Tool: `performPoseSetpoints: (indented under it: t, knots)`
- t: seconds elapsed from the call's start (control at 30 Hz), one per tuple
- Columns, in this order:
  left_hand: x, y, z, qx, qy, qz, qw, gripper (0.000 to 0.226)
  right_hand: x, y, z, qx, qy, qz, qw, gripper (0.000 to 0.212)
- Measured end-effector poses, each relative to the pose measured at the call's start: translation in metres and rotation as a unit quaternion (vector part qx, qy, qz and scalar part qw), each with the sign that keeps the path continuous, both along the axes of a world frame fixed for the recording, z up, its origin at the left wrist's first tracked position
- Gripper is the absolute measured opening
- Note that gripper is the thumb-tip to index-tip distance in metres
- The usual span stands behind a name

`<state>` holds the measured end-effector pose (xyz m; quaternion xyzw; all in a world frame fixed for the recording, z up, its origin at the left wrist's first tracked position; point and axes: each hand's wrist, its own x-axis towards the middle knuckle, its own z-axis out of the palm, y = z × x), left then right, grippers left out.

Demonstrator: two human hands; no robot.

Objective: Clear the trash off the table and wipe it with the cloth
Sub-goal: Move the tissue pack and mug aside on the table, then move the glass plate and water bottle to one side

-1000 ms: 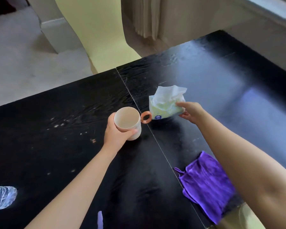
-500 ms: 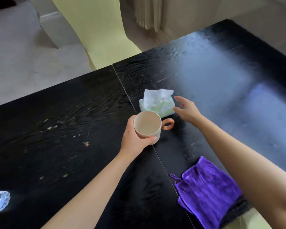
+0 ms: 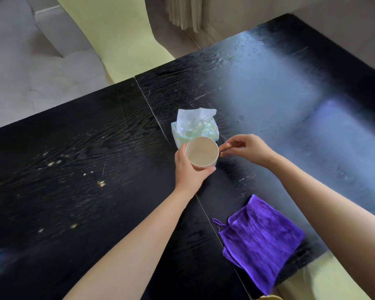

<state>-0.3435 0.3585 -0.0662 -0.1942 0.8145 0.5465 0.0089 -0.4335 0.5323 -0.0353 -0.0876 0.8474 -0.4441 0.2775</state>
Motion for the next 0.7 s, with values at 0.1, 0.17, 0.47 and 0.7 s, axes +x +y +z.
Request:
performPoseSetpoints:
  t: [0.1,0.17,0.47,0.7]
  knots:
    - [0.000,-0.003,0.000,-0.004,-0.005,-0.019,1.000,0.099,-0.001,-0.001,0.001,0.013,-0.003,0.001,1.000,0.014]
    - [0.001,-0.008,0.003,-0.007,-0.012,-0.036,0.999,0.104,-0.003,-0.002,0.005,0.032,-0.013,0.017,0.999,0.006]
    - [0.011,-0.067,0.057,-0.069,-0.069,-0.128,0.987,0.087,-0.008,-0.036,0.081,0.203,-0.006,0.119,0.972,0.052]
    - [0.026,-0.134,0.124,-0.185,-0.196,-0.205,0.941,0.057,0.008,-0.111,0.142,0.328,-0.018,0.250,0.911,0.063]
